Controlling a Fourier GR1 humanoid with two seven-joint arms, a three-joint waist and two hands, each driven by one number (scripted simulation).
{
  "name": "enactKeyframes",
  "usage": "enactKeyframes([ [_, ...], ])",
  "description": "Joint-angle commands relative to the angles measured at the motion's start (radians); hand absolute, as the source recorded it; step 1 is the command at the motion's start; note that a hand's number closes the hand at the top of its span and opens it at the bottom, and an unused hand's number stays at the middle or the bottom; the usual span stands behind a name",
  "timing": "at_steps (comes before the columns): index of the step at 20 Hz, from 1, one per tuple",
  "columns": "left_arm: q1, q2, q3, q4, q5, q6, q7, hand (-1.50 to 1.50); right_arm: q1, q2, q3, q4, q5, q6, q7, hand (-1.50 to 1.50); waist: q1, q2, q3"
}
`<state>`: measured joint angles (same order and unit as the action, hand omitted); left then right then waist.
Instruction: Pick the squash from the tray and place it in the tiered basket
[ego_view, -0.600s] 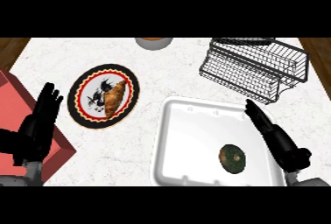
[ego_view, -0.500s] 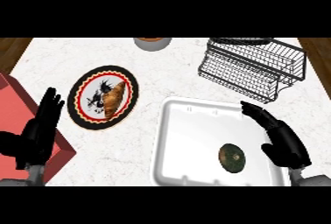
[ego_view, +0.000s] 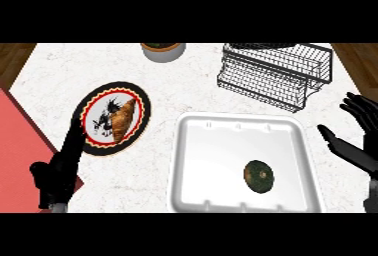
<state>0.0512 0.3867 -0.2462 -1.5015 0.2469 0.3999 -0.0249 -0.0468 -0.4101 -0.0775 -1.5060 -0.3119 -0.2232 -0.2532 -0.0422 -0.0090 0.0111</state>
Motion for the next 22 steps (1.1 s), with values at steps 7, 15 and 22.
enactKeyframes([
  [7,0.038,-0.089,-0.055,0.112,-0.042,0.010,-0.021,0.00,0.271,-0.095,-0.042,-0.214,-0.033,0.147,0.002,-1.50,0.012,0.007,-0.014],
  [15,0.018,-0.086,-0.068,0.074,-0.070,0.030,0.035,0.00,0.401,-0.376,0.096,-0.430,0.250,0.199,0.270,-1.50,0.015,0.009,-0.018],
  [22,0.037,-0.102,-0.092,0.048,-0.080,0.019,0.047,0.00,0.427,-0.422,0.180,-0.670,0.526,0.081,0.626,-1.50,0.034,0.008,-0.016],
])
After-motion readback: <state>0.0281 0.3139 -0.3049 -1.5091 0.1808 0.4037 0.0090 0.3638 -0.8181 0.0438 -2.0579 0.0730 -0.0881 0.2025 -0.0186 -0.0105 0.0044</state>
